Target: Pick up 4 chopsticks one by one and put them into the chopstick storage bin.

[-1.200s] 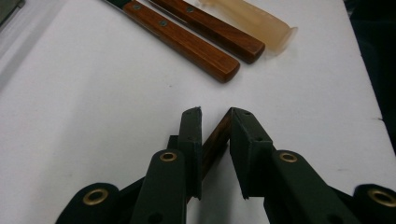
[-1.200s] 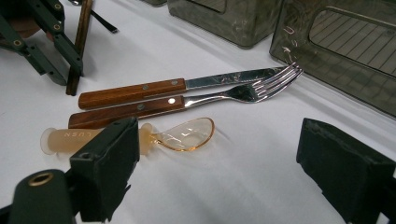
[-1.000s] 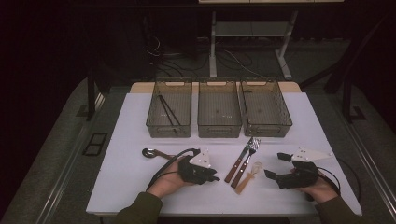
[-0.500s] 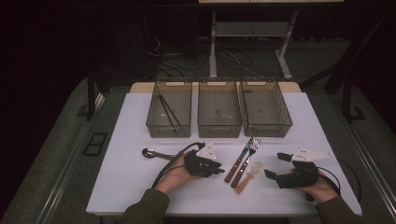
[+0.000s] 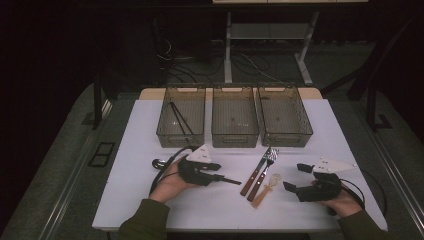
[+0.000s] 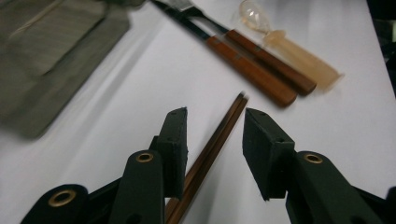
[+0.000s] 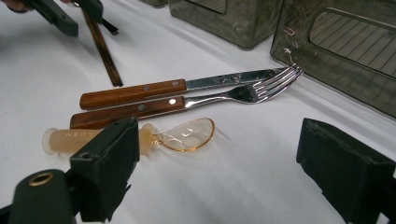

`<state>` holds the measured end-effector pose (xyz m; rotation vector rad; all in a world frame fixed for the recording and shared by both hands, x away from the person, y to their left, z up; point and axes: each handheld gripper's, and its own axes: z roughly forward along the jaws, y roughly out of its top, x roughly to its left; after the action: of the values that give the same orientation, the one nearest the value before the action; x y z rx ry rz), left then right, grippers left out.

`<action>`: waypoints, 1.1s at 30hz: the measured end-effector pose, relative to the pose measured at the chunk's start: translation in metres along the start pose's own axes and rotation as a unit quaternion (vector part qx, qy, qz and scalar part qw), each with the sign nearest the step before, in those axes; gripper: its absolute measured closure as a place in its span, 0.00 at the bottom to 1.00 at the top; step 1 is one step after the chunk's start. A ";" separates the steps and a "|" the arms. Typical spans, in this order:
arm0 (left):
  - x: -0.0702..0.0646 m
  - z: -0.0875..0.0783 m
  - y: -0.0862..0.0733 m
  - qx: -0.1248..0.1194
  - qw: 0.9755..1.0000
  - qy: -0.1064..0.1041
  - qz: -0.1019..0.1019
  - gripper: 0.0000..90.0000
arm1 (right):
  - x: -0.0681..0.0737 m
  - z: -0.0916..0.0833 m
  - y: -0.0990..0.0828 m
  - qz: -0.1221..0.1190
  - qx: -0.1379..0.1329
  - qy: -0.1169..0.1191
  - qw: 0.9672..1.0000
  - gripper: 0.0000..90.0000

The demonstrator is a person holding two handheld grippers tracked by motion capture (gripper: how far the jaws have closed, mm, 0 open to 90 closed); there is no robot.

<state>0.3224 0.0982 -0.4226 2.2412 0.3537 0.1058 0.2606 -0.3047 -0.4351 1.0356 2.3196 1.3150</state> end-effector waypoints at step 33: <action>0.018 -0.014 -0.037 0.074 0.997 0.008 0.013 0.81 | 0.001 0.001 0.001 -0.001 0.001 0.007 1.000 0.15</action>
<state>0.3287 0.1358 -0.4425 2.3935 0.3525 0.1145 0.2611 -0.3034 -0.4353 1.0288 2.3323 1.3230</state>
